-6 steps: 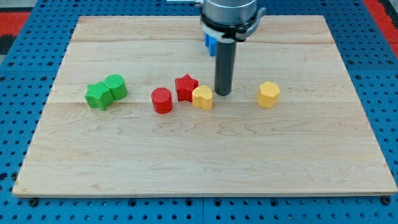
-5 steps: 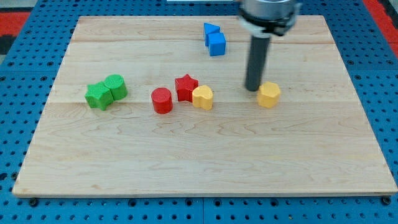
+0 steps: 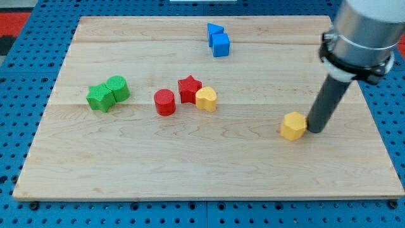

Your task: Push the hexagon diagonal to the bottom right of the heart

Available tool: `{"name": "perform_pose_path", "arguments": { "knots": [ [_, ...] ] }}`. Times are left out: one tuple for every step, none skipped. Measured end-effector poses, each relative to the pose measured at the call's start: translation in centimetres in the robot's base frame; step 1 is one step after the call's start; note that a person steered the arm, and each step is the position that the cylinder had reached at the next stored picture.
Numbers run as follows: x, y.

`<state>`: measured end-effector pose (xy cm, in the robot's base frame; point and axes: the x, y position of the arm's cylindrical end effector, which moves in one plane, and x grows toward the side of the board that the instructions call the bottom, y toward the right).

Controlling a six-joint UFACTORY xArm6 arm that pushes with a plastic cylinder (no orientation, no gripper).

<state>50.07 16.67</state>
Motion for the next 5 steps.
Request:
{"name": "perform_pose_path", "arguments": {
  "knots": [
    [-0.4, -5.5],
    [-1.3, -9.7],
    [3.4, -7.8],
    [5.0, -7.8],
    [0.6, -11.9]
  ]
}}
